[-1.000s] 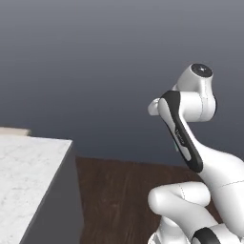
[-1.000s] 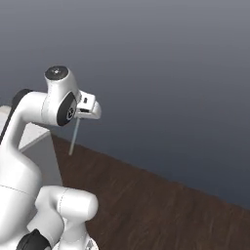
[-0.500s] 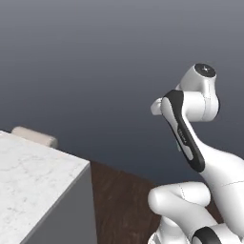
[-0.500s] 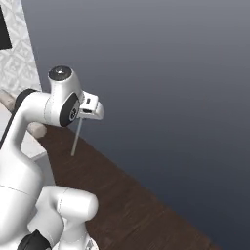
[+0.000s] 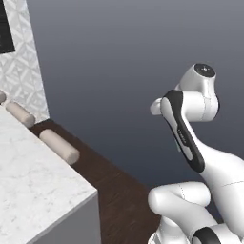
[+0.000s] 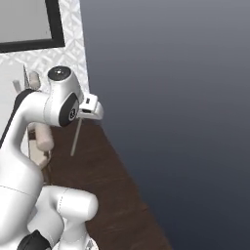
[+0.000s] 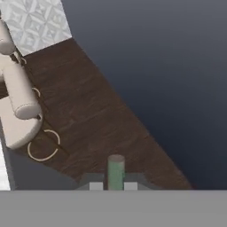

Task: Take a straw from the drawer in front and place it inside the glass cup on the dining counter.

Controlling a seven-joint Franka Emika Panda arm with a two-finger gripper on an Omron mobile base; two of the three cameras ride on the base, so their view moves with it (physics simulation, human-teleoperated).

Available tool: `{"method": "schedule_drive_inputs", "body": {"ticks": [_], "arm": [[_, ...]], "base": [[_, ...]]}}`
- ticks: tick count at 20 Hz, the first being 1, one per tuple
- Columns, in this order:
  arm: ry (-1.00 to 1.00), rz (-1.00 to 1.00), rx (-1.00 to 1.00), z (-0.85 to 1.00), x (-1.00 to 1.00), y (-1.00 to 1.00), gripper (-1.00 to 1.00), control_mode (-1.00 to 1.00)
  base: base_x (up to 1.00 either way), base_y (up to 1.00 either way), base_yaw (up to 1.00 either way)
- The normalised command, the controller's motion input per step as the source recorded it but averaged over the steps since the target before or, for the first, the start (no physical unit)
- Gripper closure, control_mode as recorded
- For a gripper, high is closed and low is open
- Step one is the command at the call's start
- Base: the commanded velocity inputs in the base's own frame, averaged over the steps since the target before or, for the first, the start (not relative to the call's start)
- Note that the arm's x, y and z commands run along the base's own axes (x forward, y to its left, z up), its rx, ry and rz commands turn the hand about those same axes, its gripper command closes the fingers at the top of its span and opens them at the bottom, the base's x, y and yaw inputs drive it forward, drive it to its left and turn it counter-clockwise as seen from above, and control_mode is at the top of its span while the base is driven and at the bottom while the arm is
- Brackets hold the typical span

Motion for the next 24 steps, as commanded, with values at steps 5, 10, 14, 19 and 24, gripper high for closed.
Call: {"method": "schedule_drive_inputs", "body": {"ticks": [5,10,14,19,24], "arm": [[0.0,0.0,0.0,0.0,0.0,0.0,1.0,1.0],[0.0,0.0,0.0,0.0,0.0,0.0,1.0,1.0],[0.0,0.0,0.0,0.0,0.0,0.0,1.0,1.0],[0.0,0.0,0.0,0.0,0.0,0.0,1.0,1.0],[0.0,0.0,0.0,0.0,0.0,0.0,1.0,1.0]], "base": [[0.77,-0.62,0.52],[0.68,-0.59,0.56],[0.92,-0.36,0.64],[0.89,-0.37,0.64],[0.55,-0.74,0.55]]}}
